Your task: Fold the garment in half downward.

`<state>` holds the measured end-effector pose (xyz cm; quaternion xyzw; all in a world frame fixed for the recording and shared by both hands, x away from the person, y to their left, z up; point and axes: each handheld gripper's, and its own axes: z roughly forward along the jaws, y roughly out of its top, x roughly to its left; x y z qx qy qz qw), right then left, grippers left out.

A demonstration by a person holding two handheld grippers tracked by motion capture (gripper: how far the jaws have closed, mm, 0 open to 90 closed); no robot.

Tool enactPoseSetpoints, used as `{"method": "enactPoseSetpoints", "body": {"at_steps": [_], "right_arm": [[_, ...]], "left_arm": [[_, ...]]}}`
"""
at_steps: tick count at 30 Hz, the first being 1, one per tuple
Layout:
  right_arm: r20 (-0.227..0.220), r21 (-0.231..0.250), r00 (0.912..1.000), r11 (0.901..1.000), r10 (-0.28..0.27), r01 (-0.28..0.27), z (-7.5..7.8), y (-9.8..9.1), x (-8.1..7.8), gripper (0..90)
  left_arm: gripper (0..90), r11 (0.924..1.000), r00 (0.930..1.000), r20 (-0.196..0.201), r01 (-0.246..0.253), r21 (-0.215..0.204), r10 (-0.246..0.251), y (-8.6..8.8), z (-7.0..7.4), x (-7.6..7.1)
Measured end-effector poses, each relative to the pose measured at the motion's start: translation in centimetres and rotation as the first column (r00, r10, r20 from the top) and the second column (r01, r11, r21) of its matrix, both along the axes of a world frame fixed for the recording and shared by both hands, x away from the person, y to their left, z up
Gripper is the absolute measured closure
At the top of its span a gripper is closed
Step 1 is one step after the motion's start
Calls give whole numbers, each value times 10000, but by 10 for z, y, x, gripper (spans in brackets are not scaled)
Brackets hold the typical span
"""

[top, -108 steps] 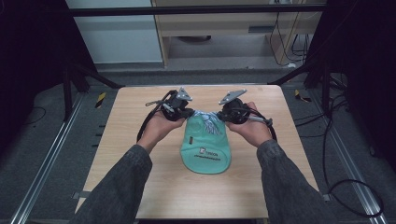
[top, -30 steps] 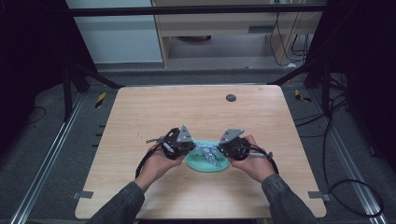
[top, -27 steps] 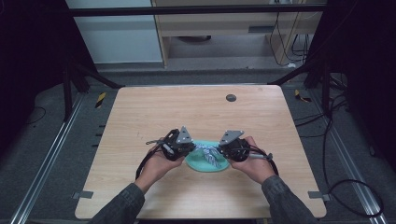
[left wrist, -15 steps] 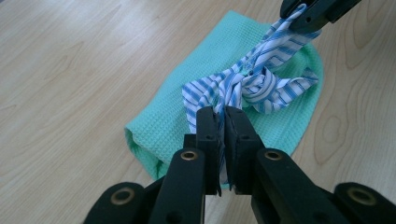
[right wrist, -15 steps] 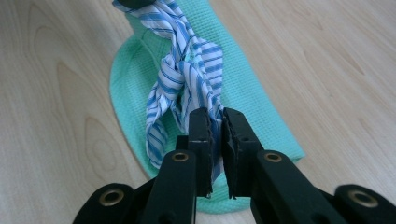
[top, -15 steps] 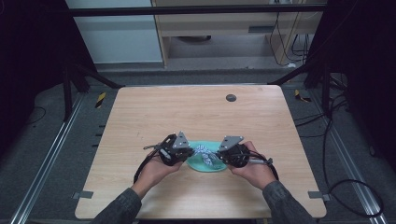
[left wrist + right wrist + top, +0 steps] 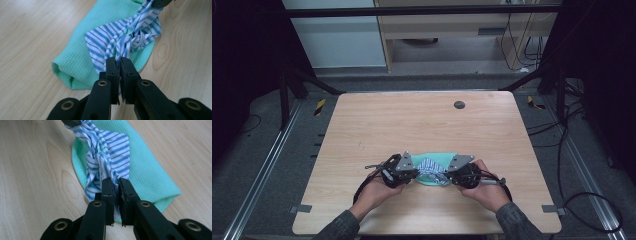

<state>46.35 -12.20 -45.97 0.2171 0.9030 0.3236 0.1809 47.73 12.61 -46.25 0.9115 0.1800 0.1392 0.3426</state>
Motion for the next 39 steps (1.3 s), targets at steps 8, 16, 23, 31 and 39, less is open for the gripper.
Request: {"method": "enactPoseSetpoints", "body": {"at_steps": [8,16,23,31,39], "right_arm": [[-123,-40,9998,9999,125,-126,-8,1,-9,844],[-306,-14,9990,9995,319,-320,-15,-1,-17,851],[-426,-270,9979,9984,490,-502,-19,1,-22,856],[-520,-525,9966,9964,632,-659,-23,2,-25,860],[-656,-259,9969,9986,440,-458,-25,-2,-26,832]], "left_arm": [[865,9999,9997,-197,168,-4,-168,4,-10,-9],[867,9995,9988,-398,295,121,-290,7,-18,-16],[870,9990,9973,-610,423,174,-411,8,-21,-18],[871,9984,9964,-747,424,383,-394,8,-21,-24],[886,10000,9938,-1106,56,-43,-60,16,-23,-25]]}}
